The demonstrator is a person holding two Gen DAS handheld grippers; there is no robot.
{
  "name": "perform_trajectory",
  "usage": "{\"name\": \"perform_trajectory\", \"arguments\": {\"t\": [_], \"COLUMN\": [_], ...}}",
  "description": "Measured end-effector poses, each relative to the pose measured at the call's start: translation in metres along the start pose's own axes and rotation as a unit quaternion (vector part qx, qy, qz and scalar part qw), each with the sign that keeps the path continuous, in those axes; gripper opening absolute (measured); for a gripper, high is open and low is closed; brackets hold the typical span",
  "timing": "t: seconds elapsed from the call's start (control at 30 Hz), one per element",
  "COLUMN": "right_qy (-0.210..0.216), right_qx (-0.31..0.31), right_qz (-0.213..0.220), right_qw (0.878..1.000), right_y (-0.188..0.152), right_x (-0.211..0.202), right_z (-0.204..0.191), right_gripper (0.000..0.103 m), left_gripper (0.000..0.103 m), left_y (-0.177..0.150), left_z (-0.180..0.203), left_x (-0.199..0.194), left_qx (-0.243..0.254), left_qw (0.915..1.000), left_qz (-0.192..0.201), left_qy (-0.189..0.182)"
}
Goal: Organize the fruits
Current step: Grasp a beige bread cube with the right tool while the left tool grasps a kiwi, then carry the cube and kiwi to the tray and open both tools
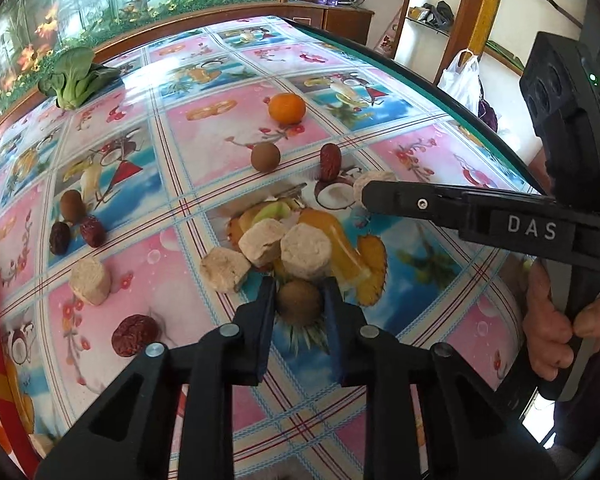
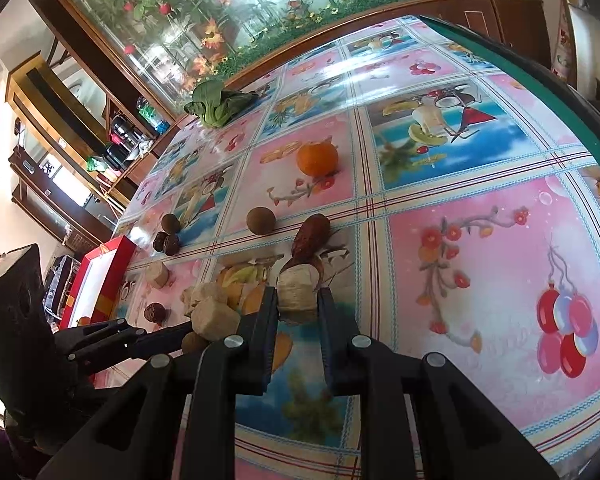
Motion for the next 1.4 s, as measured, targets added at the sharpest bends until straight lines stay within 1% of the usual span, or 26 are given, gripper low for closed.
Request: {"name": "perform_trajectory", "arguments": {"t": [0.1,0.23,0.3,0.37,0.47,0.57,0.63,0.7,0.77,0.83,0.9,0.97,1.0,1.03,1.07,1.13,1.2,1.23,1.27,1.33,1.4], "right_qy": [-0.003,-0.028,-0.044,-0.064,-0.087,-0.080,-0.062,-0.037,-0.015,0.010,0.022,0.033,0.041,0.049,0.057,0.067,0.072,0.075,0.078,0.088,0.088], "right_qx": [-0.004,-0.012,-0.022,-0.032,-0.070,-0.121,-0.146,-0.178,-0.200,-0.223,-0.249,-0.269,-0.277,-0.284,-0.289,-0.298,-0.312,-0.318,-0.320,-0.324,-0.326], "right_qz": [0.003,0.006,0.021,0.046,0.069,0.074,0.073,0.062,0.048,0.025,0.012,-0.001,-0.007,-0.014,-0.024,-0.033,-0.038,-0.042,-0.045,-0.060,-0.073], "right_qw": [1.000,1.000,0.999,0.996,0.991,0.987,0.985,0.981,0.979,0.974,0.968,0.962,0.960,0.958,0.955,0.952,0.947,0.944,0.943,0.940,0.938], "right_y": [0.000,-0.001,-0.002,-0.004,-0.010,-0.016,-0.020,-0.024,-0.028,-0.034,-0.039,-0.045,-0.047,-0.048,-0.048,-0.052,-0.053,-0.054,-0.055,-0.058,-0.062], "right_x": [0.000,0.001,-0.003,-0.011,-0.011,-0.004,-0.001,0.008,0.019,0.035,0.049,0.062,0.069,0.076,0.086,0.098,0.109,0.117,0.122,0.137,0.150], "right_z": [-0.002,-0.006,-0.011,-0.018,-0.042,-0.079,-0.104,-0.135,-0.158,-0.186,-0.212,-0.234,-0.245,-0.257,-0.271,-0.293,-0.311,-0.322,-0.328,-0.342,-0.352], "right_gripper": [0.018,0.018,0.018,0.018,0.018,0.018,0.018,0.018,0.018,0.018,0.018,0.018,0.018,0.018,0.018,0.018,0.018,0.018,0.018,0.018,0.018], "left_gripper": [0.025,0.025,0.025,0.025,0.025,0.025,0.025,0.025,0.025,0.025,0.025,0.025,0.025,0.025,0.025,0.025,0.025,0.025,0.025,0.025,0.025], "left_y": [-0.002,-0.007,-0.009,-0.013,-0.020,-0.028,-0.034,-0.040,-0.049,-0.056,-0.067,-0.081,-0.088,-0.095,-0.104,-0.118,-0.132,-0.137,-0.145,-0.156,-0.163], "left_z": [-0.002,-0.012,-0.018,-0.025,-0.038,-0.055,-0.069,-0.082,-0.099,-0.114,-0.133,-0.156,-0.164,-0.175,-0.189,-0.210,-0.232,-0.239,-0.251,-0.266,-0.277], "left_x": [-0.002,-0.012,-0.021,-0.036,-0.057,-0.082,-0.096,-0.109,-0.124,-0.138,-0.153,-0.168,-0.173,-0.178,-0.184,-0.191,-0.196,-0.198,-0.201,-0.205,-0.203], "left_qx": [-0.005,-0.019,-0.031,-0.035,-0.049,-0.072,-0.090,-0.110,-0.131,-0.145,-0.163,-0.185,-0.194,-0.203,-0.218,-0.239,-0.263,-0.272,-0.285,-0.298,-0.303], "left_qw": [1.0000,0.9994,0.9988,0.9972,0.9936,0.9876,0.9833,0.9789,0.9725,0.9659,0.9578,0.9466,0.9426,0.9372,0.9298,0.9190,0.9084,0.9047,0.8987,0.8908,0.8873], "left_qz": [0.003,0.018,0.028,0.049,0.075,0.105,0.119,0.128,0.140,0.150,0.159,0.169,0.171,0.171,0.172,0.169,0.163,0.161,0.158,0.152,0.141], "left_qy": [0.005,0.022,0.027,0.043,0.069,0.091,0.105,0.114,0.132,0.153,0.175,0.203,0.212,0.226,0.242,0.264,0.281,0.286,0.294,0.308,0.317]}}
Point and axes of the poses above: each gripper's, at about its wrist camera, not at the fingertips, and x roughly the way its jaws point, z to its right, y to its top, the point moved 3 cm from there along x, roughly the way its jaws point, and after that the axes turned 2 degrees about -z, right-handed, at the moved point
